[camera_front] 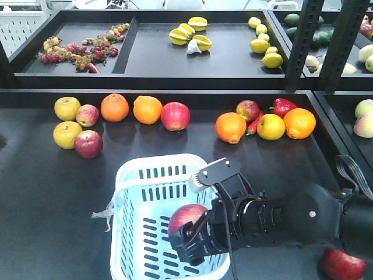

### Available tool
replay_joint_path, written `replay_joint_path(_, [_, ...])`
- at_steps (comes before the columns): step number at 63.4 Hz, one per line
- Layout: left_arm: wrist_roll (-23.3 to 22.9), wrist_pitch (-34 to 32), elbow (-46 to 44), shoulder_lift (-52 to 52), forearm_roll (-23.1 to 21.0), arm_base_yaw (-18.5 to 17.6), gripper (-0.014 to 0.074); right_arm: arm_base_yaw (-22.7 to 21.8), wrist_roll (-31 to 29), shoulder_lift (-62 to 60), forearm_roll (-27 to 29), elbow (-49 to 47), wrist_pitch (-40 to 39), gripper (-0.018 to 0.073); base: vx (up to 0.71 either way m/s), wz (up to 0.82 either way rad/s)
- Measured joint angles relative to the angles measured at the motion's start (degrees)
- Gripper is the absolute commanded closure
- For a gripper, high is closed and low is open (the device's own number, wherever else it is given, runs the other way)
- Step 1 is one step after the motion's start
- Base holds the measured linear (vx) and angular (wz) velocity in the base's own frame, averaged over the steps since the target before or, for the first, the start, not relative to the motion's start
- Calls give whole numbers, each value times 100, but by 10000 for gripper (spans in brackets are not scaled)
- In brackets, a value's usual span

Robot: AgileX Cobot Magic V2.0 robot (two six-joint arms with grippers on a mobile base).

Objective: Pick three apples into basket with both arms
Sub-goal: 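Close the right gripper on the red apple and carry it over the basket, then lower the apple into the basket and open the right gripper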

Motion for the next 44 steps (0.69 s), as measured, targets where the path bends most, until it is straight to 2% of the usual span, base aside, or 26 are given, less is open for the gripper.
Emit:
replay_joint_path(8, [0,0,0,0,0,0,3,0,-89,0,19,0,-67,-170,0,0])
replay_joint_path(30, [0,0,0,0,0,0,3,-7,-101,-143,22,0,110,-151,0,0])
replay_joint_path(38, [0,0,0,0,0,0,3,-239,-85,-509,-18,0,698,-139,0,0])
replay_joint_path(44, [0,0,0,0,0,0,3,-613,56,-895,-230,0,1121,-129,0,0])
